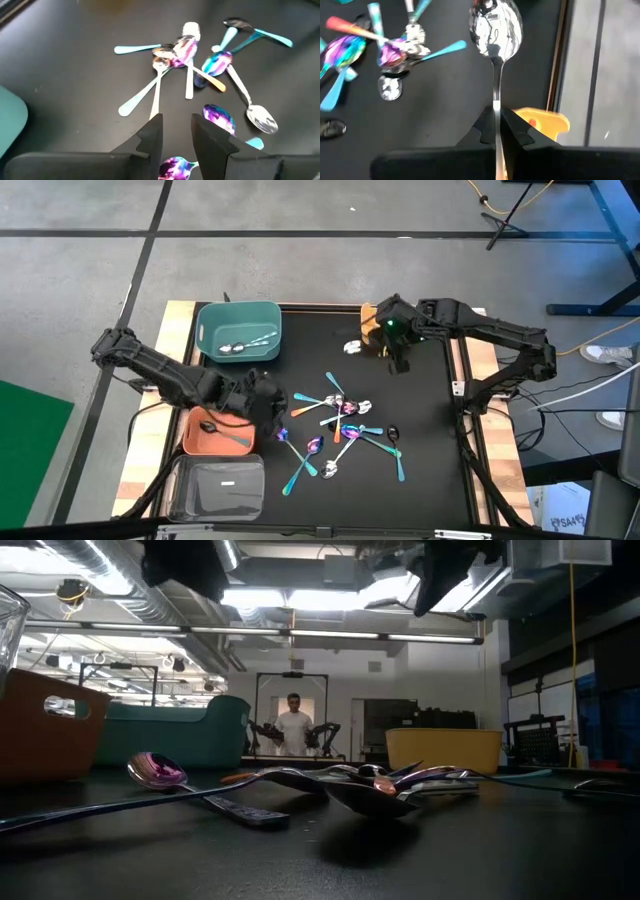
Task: Sort silverware by color (type)
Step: Put the orange spoon into the yellow bin
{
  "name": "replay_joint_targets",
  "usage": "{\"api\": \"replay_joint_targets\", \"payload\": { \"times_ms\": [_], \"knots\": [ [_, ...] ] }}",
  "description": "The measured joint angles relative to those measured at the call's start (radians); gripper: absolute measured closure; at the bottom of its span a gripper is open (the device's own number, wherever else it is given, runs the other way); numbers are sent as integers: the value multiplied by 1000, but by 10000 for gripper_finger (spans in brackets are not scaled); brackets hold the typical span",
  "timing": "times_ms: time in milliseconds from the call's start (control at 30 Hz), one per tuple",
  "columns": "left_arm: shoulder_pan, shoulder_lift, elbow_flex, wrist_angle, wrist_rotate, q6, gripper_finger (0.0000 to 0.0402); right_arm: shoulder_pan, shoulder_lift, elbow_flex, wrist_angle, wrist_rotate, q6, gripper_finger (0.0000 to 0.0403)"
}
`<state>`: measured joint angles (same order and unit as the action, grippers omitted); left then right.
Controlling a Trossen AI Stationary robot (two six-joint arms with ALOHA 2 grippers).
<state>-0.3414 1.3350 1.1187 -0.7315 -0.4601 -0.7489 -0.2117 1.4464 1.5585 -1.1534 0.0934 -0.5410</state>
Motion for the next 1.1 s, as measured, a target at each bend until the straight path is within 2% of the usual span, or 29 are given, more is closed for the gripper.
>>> {"api": "replay_joint_targets", "payload": {
  "times_ms": [200,400,567,700,900,1100],
  "knots": [
    [145,0,0,24,135,40,306,111,0,0,1,0,-152,403],
    [291,0,0,199,351,146,306,224,9,0,20,0,-317,403],
    [399,0,0,313,490,147,306,321,21,0,84,26,-473,403],
    [454,0,0,380,532,64,306,386,33,0,158,100,-594,403],
    [483,0,0,474,542,-88,306,436,72,0,303,206,-723,403],
    [484,0,0,512,570,-139,306,442,122,0,399,229,-833,403]
  ]
}}
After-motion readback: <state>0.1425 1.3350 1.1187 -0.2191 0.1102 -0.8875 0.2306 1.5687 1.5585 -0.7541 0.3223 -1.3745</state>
